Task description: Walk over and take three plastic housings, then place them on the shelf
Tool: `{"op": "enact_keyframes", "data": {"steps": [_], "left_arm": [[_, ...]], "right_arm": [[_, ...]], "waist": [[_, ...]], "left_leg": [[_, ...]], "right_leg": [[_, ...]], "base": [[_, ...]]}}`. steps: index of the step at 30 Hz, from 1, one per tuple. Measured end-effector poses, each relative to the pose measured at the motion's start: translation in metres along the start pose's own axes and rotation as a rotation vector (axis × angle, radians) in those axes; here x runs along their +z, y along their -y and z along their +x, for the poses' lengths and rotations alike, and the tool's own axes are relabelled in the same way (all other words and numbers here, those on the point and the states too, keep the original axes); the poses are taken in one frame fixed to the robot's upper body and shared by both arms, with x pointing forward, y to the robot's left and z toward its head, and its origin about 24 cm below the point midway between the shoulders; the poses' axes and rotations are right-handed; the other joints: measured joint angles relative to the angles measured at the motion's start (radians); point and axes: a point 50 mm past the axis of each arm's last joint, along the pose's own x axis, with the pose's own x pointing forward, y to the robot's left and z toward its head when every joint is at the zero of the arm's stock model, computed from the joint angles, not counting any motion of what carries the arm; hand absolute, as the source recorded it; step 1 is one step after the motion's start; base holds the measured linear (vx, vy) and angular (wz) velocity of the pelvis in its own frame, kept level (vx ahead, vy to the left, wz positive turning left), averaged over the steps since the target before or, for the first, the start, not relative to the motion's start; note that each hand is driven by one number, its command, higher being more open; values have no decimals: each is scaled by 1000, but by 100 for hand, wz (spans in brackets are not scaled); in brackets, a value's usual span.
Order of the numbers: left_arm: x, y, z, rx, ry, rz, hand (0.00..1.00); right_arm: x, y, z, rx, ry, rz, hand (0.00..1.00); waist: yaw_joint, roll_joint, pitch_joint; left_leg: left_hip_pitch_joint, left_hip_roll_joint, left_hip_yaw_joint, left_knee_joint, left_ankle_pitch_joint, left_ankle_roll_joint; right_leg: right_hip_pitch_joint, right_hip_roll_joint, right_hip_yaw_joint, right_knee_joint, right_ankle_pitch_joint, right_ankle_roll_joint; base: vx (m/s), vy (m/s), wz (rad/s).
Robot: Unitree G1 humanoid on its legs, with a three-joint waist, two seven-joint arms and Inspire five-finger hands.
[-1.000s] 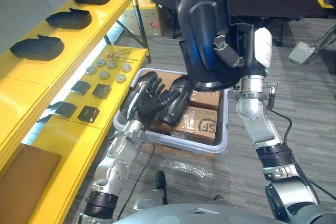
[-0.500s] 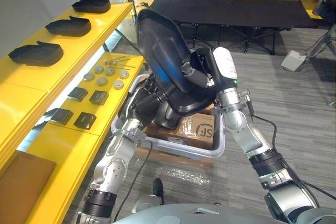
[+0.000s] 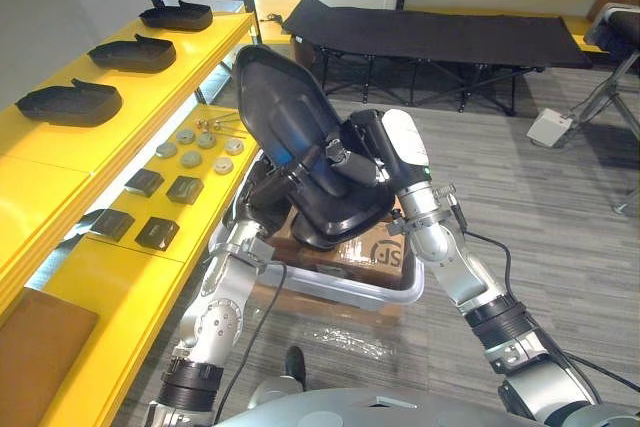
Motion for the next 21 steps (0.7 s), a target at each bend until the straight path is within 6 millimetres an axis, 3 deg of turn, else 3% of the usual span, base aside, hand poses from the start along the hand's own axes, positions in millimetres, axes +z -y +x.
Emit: {"op": "enact_keyframes", "data": {"steps": [8, 21], "left_arm": [[-10, -3, 0, 37, -32, 4, 0], [-11, -2, 1, 46, 26, 25, 0]], "right_arm": [[5, -7, -1, 20, 15, 18, 0], [8, -11, 0, 22, 22, 25, 0]], "waist": [[-5, -7, -16], [-3, -8, -20]], "left_leg": [[0, 1, 5, 0, 0, 0], [-17, 0, -9, 0, -1, -2]], "right_leg": [[-4, 0, 6, 0, 0, 0], [-19, 1, 4, 3, 1, 2]], "base": [[0, 0, -1], [-1, 0, 1]]}}
